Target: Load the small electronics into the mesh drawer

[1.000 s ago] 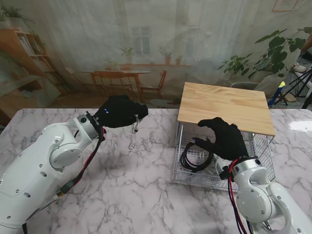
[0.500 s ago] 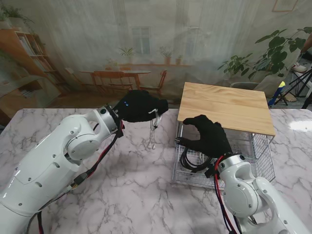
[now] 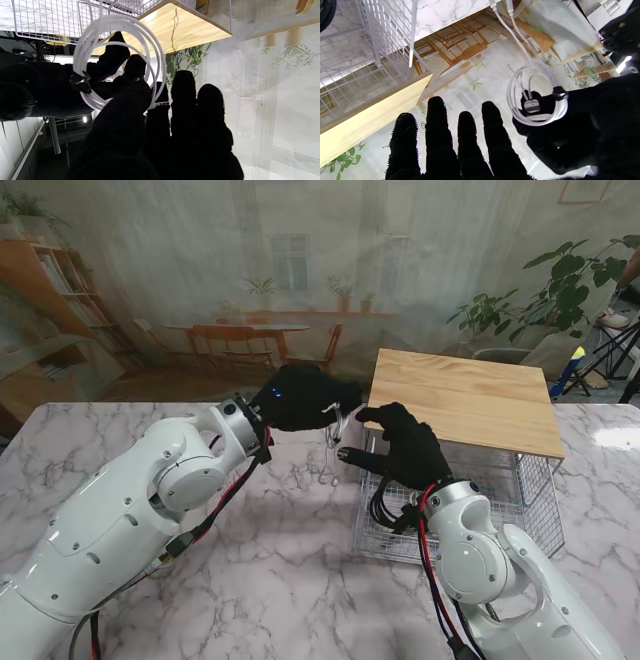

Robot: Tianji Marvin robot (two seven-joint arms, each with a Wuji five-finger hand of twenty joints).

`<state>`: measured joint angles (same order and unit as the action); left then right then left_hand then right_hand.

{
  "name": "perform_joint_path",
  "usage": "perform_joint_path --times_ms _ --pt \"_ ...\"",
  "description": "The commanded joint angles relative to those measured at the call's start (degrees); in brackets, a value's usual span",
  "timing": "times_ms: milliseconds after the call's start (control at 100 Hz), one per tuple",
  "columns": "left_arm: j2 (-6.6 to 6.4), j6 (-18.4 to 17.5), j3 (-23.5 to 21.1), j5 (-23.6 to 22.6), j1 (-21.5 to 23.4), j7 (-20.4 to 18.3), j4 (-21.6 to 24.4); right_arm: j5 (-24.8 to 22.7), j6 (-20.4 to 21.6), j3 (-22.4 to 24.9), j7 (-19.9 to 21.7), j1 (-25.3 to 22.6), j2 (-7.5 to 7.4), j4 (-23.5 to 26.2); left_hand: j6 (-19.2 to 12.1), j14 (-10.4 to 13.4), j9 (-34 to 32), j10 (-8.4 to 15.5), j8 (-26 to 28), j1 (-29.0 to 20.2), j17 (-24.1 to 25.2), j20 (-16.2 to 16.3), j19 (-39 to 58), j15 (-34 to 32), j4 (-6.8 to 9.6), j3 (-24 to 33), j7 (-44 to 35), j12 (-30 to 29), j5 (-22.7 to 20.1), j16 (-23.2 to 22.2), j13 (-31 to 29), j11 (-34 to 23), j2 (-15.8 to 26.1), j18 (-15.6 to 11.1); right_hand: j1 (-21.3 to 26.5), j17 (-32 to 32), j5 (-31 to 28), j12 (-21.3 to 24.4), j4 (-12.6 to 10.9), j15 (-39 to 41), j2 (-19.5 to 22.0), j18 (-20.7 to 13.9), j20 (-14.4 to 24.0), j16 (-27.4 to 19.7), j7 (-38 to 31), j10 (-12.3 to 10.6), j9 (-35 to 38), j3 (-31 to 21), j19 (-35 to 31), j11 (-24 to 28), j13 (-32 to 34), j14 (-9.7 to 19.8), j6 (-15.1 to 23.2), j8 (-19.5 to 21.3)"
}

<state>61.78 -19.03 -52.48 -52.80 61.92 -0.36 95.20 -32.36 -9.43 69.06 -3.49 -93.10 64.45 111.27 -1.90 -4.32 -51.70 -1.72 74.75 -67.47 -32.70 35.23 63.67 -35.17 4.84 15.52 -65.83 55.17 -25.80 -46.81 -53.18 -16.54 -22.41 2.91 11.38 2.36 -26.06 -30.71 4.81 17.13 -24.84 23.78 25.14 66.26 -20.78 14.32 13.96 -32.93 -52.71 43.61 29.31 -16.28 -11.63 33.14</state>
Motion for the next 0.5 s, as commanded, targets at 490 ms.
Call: perform_joint_path --times_ms 490 --pt "1.1 3.61 4.37 0.25 -3.4 -1.67 0.04 4.39 -5.31 -3.92 -1.09 3.5 1.52 -1.23 2.4 -4.14 -1.95 -1.52 2.45 -2.38 -0.29 1.75 1.29 -2.18 1.25 0.78 -2.15 0.93 -2.21 -0.55 -1.27 0.1 -0.5 -2.09 21.08 -2.51 3.33 1.68 -1.88 -4.37 10.52 1.56 -0.59 -0.63 -34.28 0.05 -3.83 8.34 2.02 2.71 -2.0 -0.11 4.15 13.61"
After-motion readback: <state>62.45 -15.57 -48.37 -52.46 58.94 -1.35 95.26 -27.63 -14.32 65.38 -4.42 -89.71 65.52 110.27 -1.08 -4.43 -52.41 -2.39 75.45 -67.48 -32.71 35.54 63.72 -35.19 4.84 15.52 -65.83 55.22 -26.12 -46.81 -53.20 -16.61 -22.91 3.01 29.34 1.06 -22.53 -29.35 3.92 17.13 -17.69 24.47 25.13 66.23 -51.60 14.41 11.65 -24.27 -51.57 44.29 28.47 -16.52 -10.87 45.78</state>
